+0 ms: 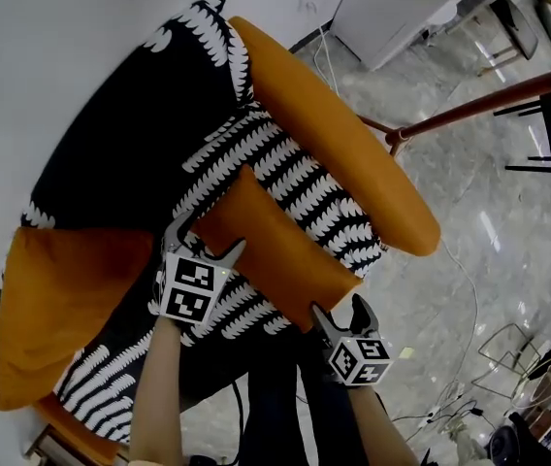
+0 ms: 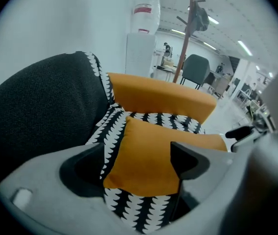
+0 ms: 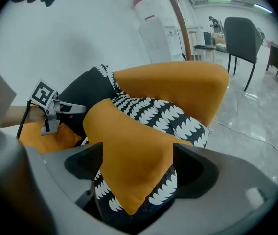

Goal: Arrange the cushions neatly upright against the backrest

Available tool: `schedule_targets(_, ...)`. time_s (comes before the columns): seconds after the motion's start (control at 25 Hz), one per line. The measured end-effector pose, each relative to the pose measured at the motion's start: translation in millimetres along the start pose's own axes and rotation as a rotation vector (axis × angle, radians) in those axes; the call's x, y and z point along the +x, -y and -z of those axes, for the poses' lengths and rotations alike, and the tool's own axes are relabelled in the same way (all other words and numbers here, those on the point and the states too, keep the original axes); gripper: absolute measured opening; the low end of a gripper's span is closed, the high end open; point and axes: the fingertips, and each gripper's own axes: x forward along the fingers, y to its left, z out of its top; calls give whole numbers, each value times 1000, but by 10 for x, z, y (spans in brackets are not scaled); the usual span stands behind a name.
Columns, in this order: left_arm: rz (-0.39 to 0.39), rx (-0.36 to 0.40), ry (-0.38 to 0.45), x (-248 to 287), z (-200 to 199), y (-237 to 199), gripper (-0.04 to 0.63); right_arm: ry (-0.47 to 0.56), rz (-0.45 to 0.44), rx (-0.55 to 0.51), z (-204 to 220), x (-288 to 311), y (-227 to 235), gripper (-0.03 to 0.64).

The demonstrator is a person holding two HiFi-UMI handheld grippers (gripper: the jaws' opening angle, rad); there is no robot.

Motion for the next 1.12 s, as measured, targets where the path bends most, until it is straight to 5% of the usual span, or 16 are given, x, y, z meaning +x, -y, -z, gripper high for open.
schedule_targets(0.68, 177, 14, -105, 457, 136, 61, 462, -82, -75, 99, 294, 326, 203, 471)
schedule_targets(0.84, 257, -17, -146, 493, 195, 155, 377, -97, -96, 86, 305, 344, 179, 446)
schedule_targets(1.12, 268, -22, -157, 500, 185, 211, 308, -132, -96, 40, 248, 365, 108, 368)
